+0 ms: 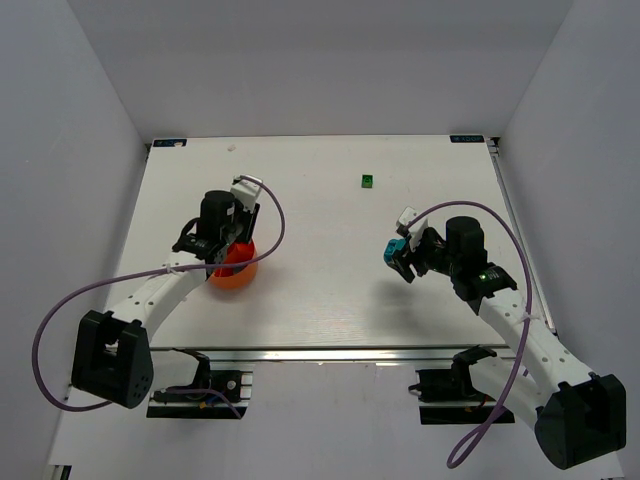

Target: Sort the legos into containers by color

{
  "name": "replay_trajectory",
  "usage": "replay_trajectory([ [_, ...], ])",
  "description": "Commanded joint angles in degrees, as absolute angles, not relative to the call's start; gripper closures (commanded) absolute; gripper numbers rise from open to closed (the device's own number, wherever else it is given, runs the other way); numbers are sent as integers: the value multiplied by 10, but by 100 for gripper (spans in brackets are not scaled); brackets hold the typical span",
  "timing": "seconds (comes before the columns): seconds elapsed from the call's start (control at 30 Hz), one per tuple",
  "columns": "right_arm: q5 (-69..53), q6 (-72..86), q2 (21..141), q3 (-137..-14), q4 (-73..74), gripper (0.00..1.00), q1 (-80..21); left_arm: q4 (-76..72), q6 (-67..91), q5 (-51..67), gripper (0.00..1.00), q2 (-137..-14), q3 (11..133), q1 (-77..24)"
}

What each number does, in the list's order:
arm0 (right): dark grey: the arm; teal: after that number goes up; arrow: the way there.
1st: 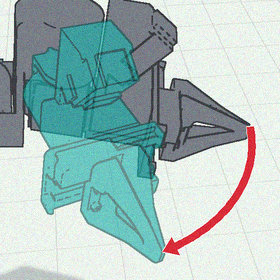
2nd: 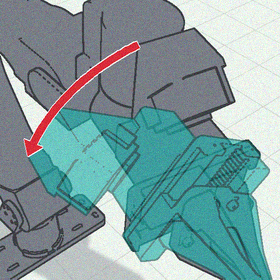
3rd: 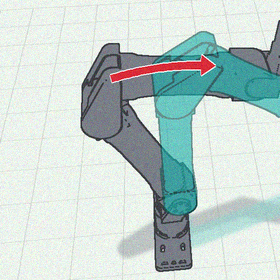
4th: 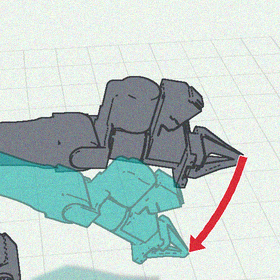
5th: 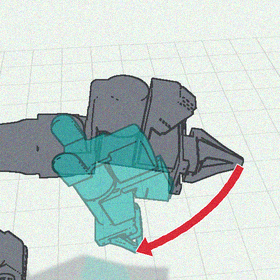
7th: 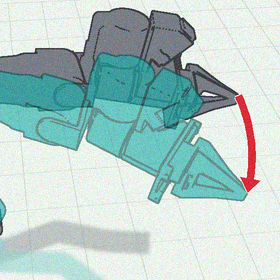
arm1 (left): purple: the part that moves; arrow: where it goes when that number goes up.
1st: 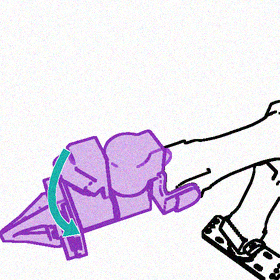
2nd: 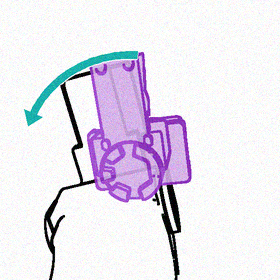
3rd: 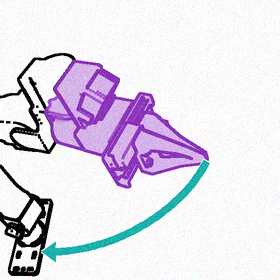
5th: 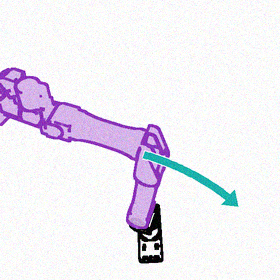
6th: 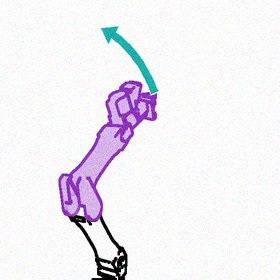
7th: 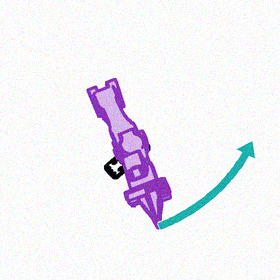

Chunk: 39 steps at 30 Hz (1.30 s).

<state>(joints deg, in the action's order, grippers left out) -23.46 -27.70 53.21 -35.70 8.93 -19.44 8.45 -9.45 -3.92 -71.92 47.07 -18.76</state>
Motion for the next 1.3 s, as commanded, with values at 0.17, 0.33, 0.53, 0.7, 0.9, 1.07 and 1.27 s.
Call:
replay_trajectory([
  [0.17, -249, -286, 520, -355, 80, 100, -188, 62, -92, -22, 89, -708, 449, -171],
  [0.33, -250, -286, 519, -354, 81, 100, -186, 59, -88, -20, 84, -712, 444, -171],
  [0.53, -253, -286, 518, -355, 82, 100, -187, 58, -82, -30, 51, -714, 441, -166],
  [0.7, -256, -287, 519, -355, 83, 100, -185, 59, -78, -34, 40, -714, 442, -166],
  [0.9, -256, -287, 519, -355, 83, 100, -185, 63, -76, -37, 34, -717, 449, -166],
  [1.07, -270, -296, 519, -353, 89, 100, -185, 83, -66, -20, 32, -701, 485, -166],
  [1.27, -463, -426, 555, -373, 162, 100, -206, 123, -24, 69, 70, -668, 576, -166],
])
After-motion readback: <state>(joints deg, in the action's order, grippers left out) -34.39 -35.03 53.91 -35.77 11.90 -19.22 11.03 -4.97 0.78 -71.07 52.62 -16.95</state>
